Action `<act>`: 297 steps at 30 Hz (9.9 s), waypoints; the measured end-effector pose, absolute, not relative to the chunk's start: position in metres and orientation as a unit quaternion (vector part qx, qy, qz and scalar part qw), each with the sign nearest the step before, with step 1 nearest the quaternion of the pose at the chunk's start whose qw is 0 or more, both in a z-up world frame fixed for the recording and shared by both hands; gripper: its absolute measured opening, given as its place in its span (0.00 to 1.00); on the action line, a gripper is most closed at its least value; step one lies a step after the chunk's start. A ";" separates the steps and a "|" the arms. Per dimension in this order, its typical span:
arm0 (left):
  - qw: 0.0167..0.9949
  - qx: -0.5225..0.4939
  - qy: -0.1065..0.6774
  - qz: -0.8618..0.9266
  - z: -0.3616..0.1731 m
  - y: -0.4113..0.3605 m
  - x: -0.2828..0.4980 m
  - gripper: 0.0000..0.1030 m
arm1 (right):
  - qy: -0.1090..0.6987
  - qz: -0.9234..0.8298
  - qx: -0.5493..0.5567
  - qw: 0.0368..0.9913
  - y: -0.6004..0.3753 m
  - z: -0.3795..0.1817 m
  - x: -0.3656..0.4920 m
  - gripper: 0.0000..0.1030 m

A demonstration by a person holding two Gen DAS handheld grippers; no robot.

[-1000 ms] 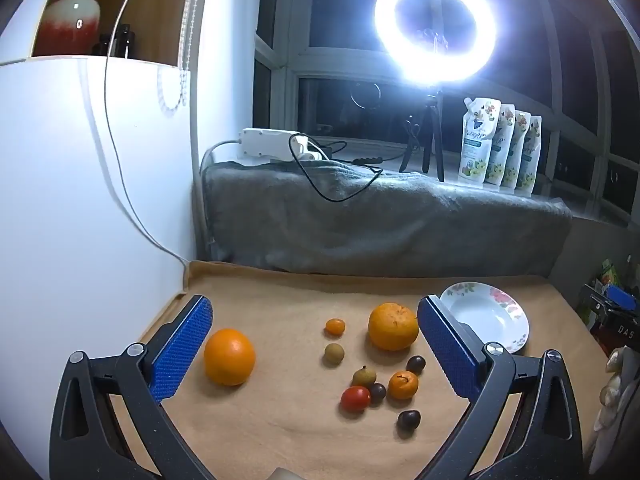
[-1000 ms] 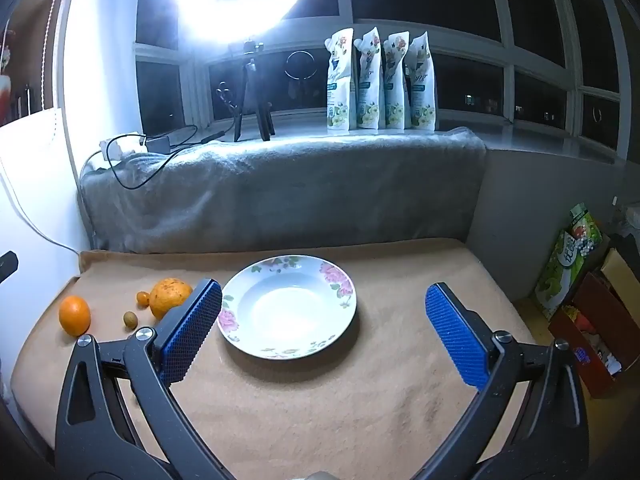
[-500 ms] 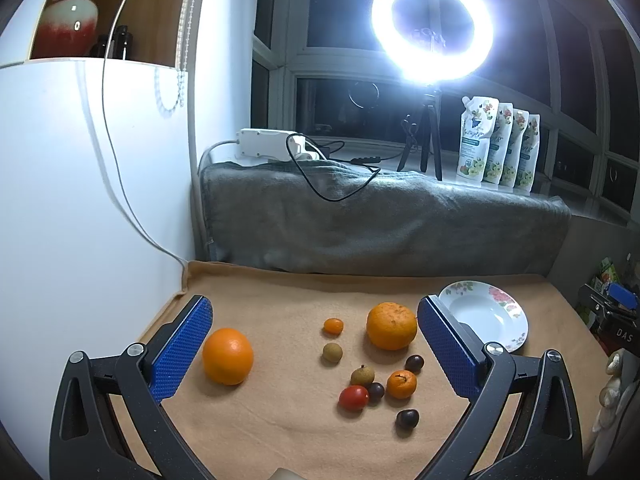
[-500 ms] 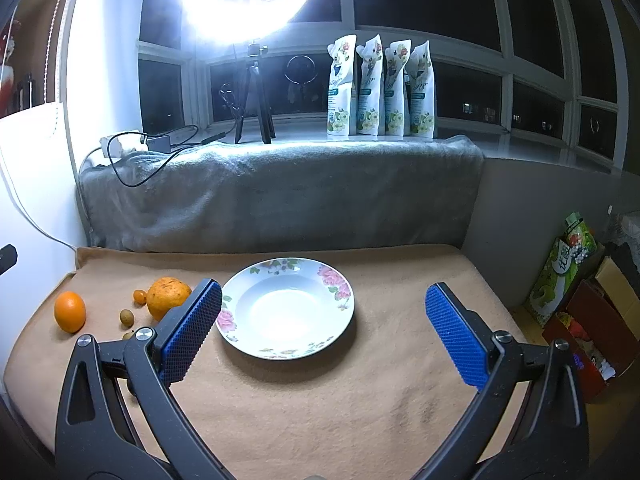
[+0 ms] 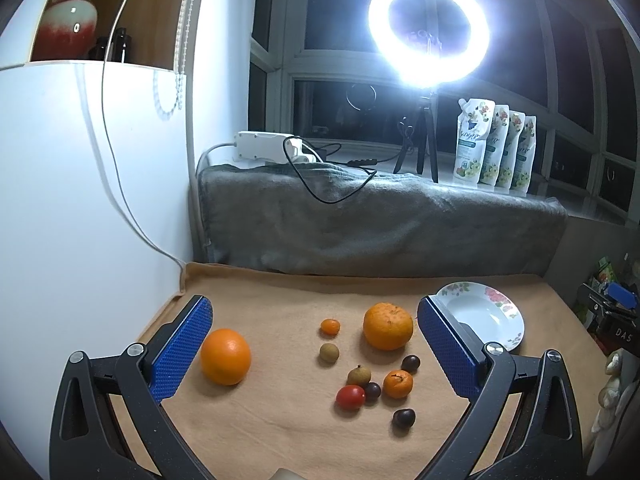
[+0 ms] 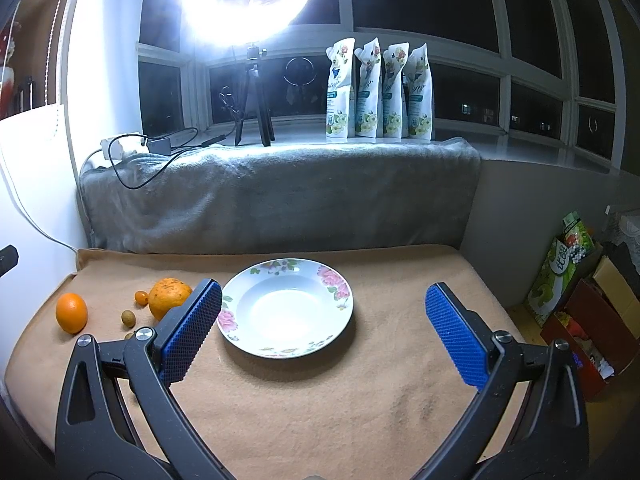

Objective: Organize fruits

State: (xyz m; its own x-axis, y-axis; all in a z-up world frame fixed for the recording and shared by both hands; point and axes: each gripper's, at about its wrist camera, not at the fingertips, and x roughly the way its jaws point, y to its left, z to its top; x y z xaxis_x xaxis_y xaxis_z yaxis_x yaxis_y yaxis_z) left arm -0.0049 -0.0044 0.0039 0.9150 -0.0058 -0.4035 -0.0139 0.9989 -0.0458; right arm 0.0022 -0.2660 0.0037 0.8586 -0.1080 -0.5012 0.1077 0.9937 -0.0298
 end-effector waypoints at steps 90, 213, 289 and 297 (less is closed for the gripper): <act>0.948 -0.054 0.312 -0.013 -0.070 0.034 0.015 0.76 | 0.399 0.191 0.022 0.897 -0.176 -0.061 0.066 0.75; 0.874 -0.075 0.413 -0.246 -0.112 -0.107 0.119 0.49 | 0.509 0.273 -0.016 0.816 -0.162 -0.074 0.174 0.70; 0.918 -0.071 0.361 -0.150 -0.072 0.031 0.065 0.49 | 0.419 0.207 0.041 0.883 -0.226 -0.028 0.083 0.71; 0.919 -0.098 0.365 -0.115 -0.081 0.068 0.051 0.49 | 0.429 0.231 0.037 0.872 -0.207 -0.037 0.078 0.71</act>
